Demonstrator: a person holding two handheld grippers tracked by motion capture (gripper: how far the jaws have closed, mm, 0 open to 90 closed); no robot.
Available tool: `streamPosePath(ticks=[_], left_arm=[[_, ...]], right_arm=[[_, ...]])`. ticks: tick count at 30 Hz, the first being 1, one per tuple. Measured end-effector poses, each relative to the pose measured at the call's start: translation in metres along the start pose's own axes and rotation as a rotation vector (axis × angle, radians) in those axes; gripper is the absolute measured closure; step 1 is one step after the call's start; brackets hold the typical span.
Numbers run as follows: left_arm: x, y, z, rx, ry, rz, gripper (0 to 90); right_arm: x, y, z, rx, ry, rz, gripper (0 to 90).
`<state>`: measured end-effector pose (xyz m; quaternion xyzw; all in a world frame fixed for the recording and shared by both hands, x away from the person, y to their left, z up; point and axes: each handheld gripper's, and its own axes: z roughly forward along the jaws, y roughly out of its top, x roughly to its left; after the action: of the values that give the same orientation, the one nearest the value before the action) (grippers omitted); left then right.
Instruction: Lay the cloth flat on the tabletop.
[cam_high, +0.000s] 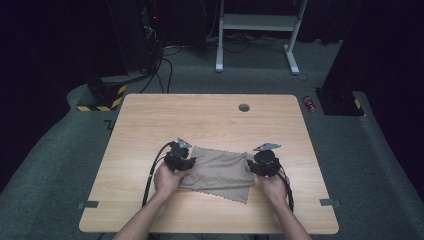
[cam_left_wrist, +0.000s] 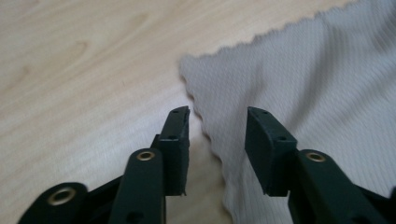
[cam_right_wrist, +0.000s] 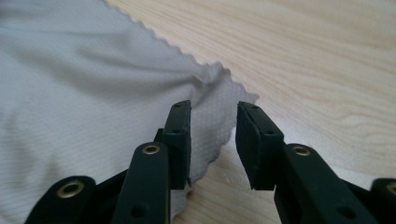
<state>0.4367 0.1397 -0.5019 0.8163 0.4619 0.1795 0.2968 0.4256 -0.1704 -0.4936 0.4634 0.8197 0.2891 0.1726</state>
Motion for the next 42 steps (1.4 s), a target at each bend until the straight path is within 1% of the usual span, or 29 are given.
streamPosePath(ticks=[2,5,6,8,9,10,12,14,15,16,17,19,20,23,25,26,28,29,30,31,32,33,34,35,36,37,39,41,42], left_arm=[[0.000,0.004,0.007,0.007,-0.001,-0.023,56.7],[0.000,0.007,0.015,0.014,0.001,-0.034,55.9],[0.000,0.007,0.016,0.009,0.000,-0.040,56.2],[0.001,0.008,0.017,0.003,0.001,-0.045,57.6],[0.001,0.008,0.017,0.000,-0.002,-0.043,59.1],[0.001,0.008,0.017,-0.003,-0.012,-0.035,62.0],[0.001,0.009,0.017,0.004,-0.032,-0.017,74.8],[0.000,0.013,0.018,0.027,-0.059,-0.012,85.4],[0.000,0.014,0.018,0.034,-0.053,-0.001,88.4],[-0.001,0.014,0.018,0.025,-0.033,0.015,89.3],[-0.001,0.013,0.016,0.000,-0.021,0.014,89.6],[0.003,0.013,0.011,-0.042,-0.050,-0.027,89.8],[0.005,0.014,0.008,-0.053,-0.046,-0.027,89.8],[0.011,0.018,-0.003,-0.104,-0.009,-0.022,89.7],[0.018,0.021,-0.008,-0.125,0.005,-0.040,89.6],[0.022,0.021,-0.008,-0.129,0.004,-0.057,89.6],[0.027,0.021,-0.004,-0.103,-0.002,-0.074,89.6],[0.027,0.021,-0.002,-0.099,0.009,-0.069,89.5],[0.027,0.022,0.000,-0.097,0.020,-0.065,89.4],[0.027,0.023,0.002,-0.094,0.032,-0.063,88.8],[0.027,0.024,0.005,-0.087,0.038,-0.063,88.8],[0.027,0.024,0.008,-0.082,0.042,-0.076,87.5],[0.029,0.024,0.011,-0.073,0.041,-0.088,84.1],[0.030,0.023,0.012,-0.064,0.035,-0.104,79.7],[0.030,0.022,0.011,-0.063,0.031,-0.115,73.8],[0.031,0.020,0.010,-0.065,0.033,-0.112,69.2],[0.032,0.016,0.004,-0.066,0.032,-0.101,63.9],[0.034,0.010,-0.001,-0.053,0.013,-0.100,60.6],[0.034,0.007,-0.004,-0.047,0.005,-0.089,59.4]], right_arm=[[-0.002,0.000,0.006,0.012,-0.010,0.013,65.1],[-0.003,0.002,0.012,0.018,-0.012,0.028,66.9],[-0.002,0.003,0.014,0.024,-0.011,0.027,69.3],[-0.001,0.005,0.018,0.050,-0.009,0.007,73.7],[0.000,0.005,0.019,0.043,-0.010,-0.003,76.6],[0.001,0.006,0.019,0.046,-0.010,-0.002,79.7],[0.002,0.007,0.020,0.050,-0.010,-0.021,86.7],[0.002,0.009,0.021,0.053,-0.015,-0.022,89.1],[0.002,0.010,0.021,0.055,-0.015,-0.033,89.4],[0.003,0.010,0.021,0.058,-0.027,-0.047,89.6],[0.004,0.010,0.019,0.040,-0.046,-0.065,89.7],[0.006,0.013,0.014,-0.001,-0.055,-0.061,89.7],[0.007,0.016,0.011,-0.016,-0.056,-0.066,89.7],[0.008,0.027,0.005,-0.045,-0.071,-0.090,89.8],[0.007,0.035,0.002,-0.065,-0.076,-0.090,89.8],[0.006,0.039,0.002,-0.066,-0.077,-0.090,89.8],[0.005,0.045,0.004,-0.068,-0.077,-0.093,89.8],[0.006,0.047,0.006,-0.060,-0.075,-0.086,89.8],[0.006,0.049,0.009,-0.053,-0.081,-0.094,89.7],[0.006,0.053,0.016,-0.040,-0.097,-0.095,89.1],[0.006,0.053,0.016,-0.040,-0.097,-0.095,89.1],[0.006,0.054,0.022,-0.024,-0.099,-0.085,88.3],[0.004,0.055,0.027,0.001,-0.101,-0.074,84.8],[0.004,0.054,0.031,0.014,-0.114,-0.068,81.4],[0.002,0.053,0.033,0.022,-0.106,-0.053,77.9],[0.001,0.051,0.032,0.022,-0.096,-0.037,76.3],[-0.001,0.045,0.026,-0.003,-0.085,-0.033,74.5],[-0.001,0.038,0.019,-0.016,-0.064,-0.021,74.4],[0.000,0.033,0.015,-0.019,-0.049,-0.019,74.5]])
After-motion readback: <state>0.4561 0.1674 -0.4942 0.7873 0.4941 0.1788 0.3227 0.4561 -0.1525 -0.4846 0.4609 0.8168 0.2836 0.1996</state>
